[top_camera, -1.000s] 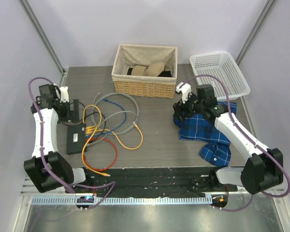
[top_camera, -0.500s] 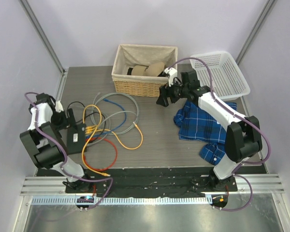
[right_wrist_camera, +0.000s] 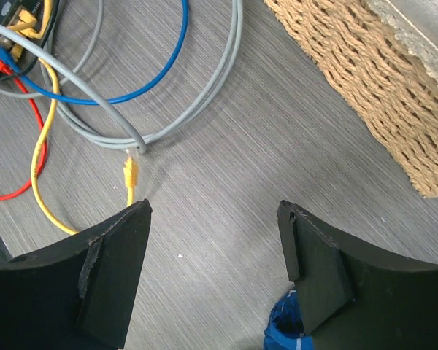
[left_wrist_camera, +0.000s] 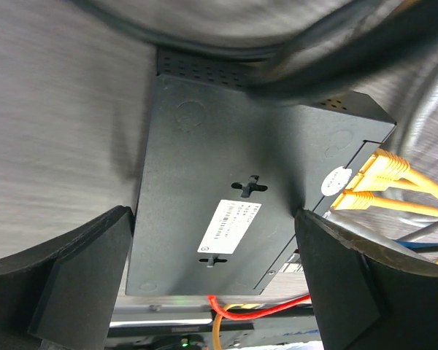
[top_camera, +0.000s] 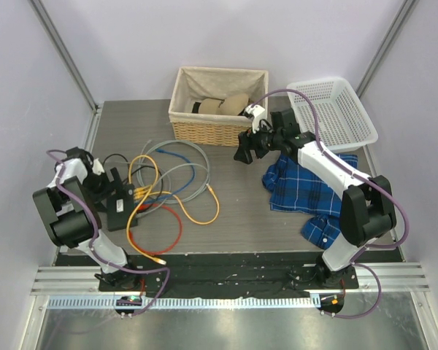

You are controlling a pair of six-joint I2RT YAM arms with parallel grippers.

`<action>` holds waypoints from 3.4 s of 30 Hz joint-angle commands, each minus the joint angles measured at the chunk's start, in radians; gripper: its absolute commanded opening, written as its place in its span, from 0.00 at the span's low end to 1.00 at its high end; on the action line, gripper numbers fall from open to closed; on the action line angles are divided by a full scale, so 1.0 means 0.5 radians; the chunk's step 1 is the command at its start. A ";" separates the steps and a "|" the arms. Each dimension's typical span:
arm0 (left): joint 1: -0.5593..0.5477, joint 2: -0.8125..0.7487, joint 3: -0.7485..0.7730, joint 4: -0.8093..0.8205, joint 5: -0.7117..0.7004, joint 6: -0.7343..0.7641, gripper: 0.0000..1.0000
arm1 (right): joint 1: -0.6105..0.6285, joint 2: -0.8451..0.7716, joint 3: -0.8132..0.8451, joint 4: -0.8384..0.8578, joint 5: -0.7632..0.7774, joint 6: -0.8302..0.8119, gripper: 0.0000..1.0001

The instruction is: Pull the plug from the switch port

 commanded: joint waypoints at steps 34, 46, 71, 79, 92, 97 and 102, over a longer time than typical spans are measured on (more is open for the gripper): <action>-1.064 0.159 0.111 0.103 0.279 -0.079 0.96 | 0.006 -0.054 0.005 0.008 -0.030 -0.147 0.79; -1.223 0.322 0.323 0.060 0.334 -0.097 0.95 | 0.006 -0.084 -0.019 -0.023 -0.024 -0.193 0.79; -0.729 -0.077 0.102 0.032 0.414 -0.073 0.96 | 0.037 -0.011 0.128 0.005 -0.107 -0.153 0.79; -0.726 -0.138 0.283 0.060 0.417 -0.073 0.96 | 0.184 0.219 0.556 -0.211 0.156 -0.015 0.81; -0.732 -0.433 0.241 0.872 0.380 -0.481 0.96 | 0.393 0.781 1.371 -0.900 1.004 0.071 0.89; -0.732 -0.479 0.164 0.784 0.322 -0.466 0.95 | 0.411 0.858 1.561 -0.912 0.722 -0.103 0.89; -0.729 -0.442 0.268 0.517 0.327 -0.315 0.95 | 0.411 0.867 1.613 -0.909 0.058 -0.334 0.88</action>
